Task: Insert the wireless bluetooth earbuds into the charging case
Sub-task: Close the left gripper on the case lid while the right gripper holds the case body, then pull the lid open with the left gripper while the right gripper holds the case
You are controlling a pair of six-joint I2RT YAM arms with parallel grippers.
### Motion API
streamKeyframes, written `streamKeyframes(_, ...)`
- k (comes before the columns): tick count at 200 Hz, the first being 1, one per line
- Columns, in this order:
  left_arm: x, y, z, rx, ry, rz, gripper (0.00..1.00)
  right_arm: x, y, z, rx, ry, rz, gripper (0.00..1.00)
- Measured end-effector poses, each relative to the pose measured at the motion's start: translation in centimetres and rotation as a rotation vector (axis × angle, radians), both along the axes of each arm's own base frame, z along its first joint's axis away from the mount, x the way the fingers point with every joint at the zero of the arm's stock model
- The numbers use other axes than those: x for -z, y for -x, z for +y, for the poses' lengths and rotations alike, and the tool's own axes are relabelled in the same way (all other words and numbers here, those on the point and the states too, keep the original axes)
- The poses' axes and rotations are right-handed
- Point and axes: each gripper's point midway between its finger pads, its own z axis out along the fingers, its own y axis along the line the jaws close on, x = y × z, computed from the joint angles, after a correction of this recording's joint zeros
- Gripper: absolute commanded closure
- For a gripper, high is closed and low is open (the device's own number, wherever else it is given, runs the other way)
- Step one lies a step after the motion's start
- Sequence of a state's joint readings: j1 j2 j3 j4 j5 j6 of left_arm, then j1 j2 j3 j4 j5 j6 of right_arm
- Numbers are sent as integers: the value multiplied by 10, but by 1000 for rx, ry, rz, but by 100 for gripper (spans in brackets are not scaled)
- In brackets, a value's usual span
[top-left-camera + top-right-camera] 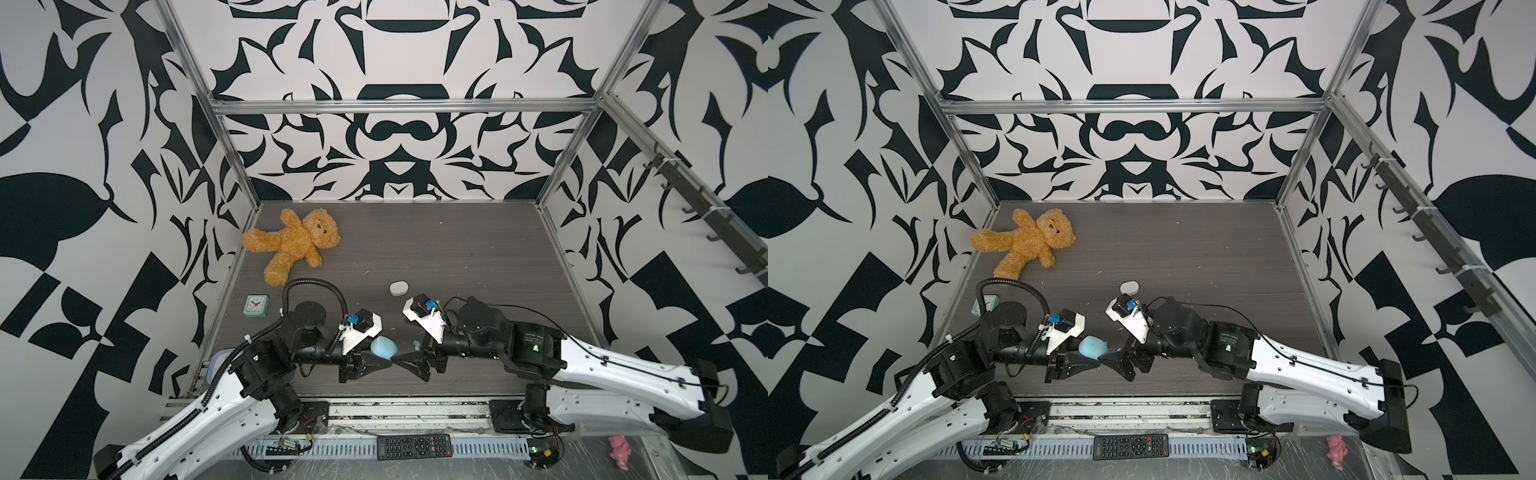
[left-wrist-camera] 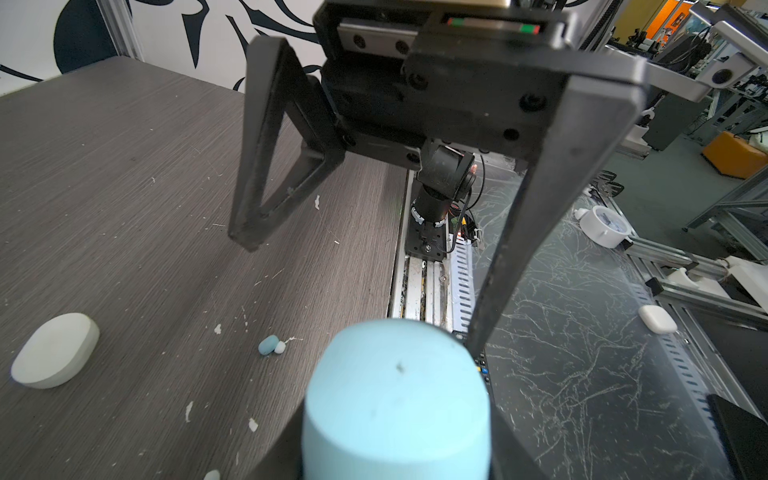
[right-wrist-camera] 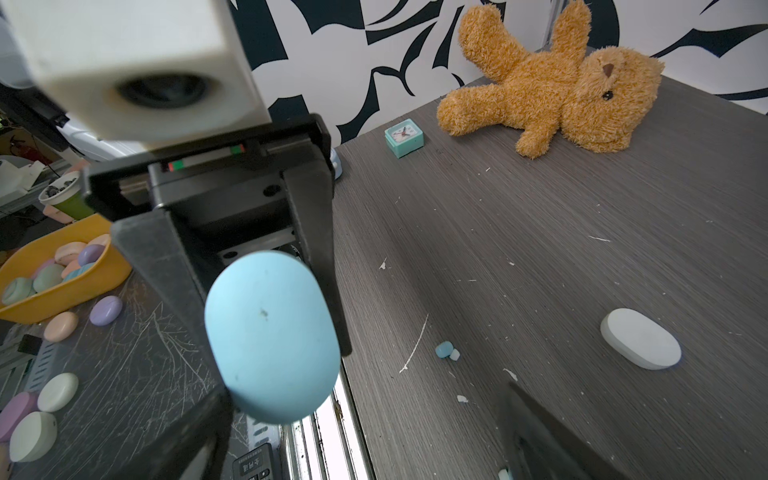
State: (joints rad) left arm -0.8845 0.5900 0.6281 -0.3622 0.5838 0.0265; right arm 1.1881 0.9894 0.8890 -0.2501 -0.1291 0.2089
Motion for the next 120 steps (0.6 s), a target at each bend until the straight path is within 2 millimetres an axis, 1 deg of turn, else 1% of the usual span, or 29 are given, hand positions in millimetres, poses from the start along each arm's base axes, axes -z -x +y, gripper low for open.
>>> streamKeyframes(56,-1,0,0,1,5,-1,100,-2,-2,-1,14,0,-18,0)
streamKeyframes(83,3,1,1,2,2,2,100,-1,-3,-3,22,6,-22,1)
streamKeyframes(120,3,1,2,2,3,2,100,-2,-4,-4,28,6,-28,1)
